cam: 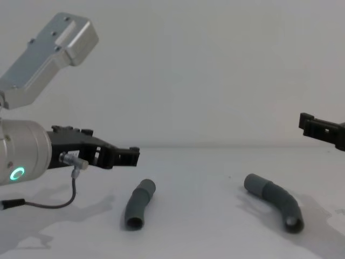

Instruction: Use both hands to pick up one end of the pipe from the table, align the ends, and insert them.

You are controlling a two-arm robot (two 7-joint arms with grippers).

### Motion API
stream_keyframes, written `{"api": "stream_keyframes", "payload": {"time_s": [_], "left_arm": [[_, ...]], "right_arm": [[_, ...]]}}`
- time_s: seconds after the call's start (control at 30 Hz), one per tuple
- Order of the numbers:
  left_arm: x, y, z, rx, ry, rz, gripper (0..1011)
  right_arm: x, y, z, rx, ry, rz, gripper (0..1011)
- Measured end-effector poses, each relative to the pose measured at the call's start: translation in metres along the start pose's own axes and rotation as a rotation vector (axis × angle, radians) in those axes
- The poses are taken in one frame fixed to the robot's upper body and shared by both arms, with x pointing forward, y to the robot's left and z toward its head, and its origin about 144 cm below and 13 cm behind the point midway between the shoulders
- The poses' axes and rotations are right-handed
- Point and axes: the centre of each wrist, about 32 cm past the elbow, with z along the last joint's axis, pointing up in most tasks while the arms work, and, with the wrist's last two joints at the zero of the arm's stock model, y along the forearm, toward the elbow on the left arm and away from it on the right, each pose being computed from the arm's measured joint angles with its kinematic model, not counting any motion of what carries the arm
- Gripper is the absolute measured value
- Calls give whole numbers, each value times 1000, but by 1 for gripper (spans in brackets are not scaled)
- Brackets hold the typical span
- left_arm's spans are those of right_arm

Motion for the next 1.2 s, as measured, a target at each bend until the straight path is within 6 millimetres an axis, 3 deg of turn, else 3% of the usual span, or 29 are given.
{"api": "stream_keyframes", "payload": {"time_s": [0.43, 1.2], "left_arm": [[-4, -4, 10, 107, 25, -10, 1001], [-17, -16, 6, 172, 110, -18, 1002]], "right_arm": [[0, 0, 0, 0, 0, 0, 1001], [0, 0, 0, 0, 0, 0, 1001]]}}
